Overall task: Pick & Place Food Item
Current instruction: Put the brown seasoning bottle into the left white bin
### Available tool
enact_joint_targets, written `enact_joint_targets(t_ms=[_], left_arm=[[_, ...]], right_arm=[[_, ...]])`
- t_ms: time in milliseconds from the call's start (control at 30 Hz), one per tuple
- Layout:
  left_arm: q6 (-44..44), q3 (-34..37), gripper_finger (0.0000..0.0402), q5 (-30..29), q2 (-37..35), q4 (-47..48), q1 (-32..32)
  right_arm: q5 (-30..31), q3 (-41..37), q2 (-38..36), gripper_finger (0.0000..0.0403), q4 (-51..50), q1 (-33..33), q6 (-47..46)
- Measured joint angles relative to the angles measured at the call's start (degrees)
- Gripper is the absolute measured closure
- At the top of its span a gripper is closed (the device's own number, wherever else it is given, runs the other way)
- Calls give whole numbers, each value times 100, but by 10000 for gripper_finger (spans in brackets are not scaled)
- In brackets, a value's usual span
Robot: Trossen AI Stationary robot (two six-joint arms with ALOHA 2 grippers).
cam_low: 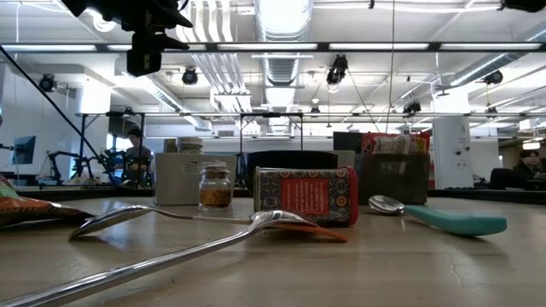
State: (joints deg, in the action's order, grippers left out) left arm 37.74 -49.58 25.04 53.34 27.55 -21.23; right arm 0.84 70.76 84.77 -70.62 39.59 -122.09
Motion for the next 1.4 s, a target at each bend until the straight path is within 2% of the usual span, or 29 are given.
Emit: enact_joint_targets(t_ms=[167,333,600,967,1400], left_arm=[[41,0,245,0,0,4,0],[132,0,245,6,0,13,0],[304,-2,245,295,0,15,-4],[409,-2,245,306,0,11,-9],[538,-2,245,306,0,-2,-11]], right_arm=[[7,-226,77,183,371,465,-658],[9,-514,162,183,663,694,-890],[17,-971,311,183,1108,711,-831],[-122,-1426,348,183,1170,781,-844],[-127,-2182,349,183,2138,790,-845]])
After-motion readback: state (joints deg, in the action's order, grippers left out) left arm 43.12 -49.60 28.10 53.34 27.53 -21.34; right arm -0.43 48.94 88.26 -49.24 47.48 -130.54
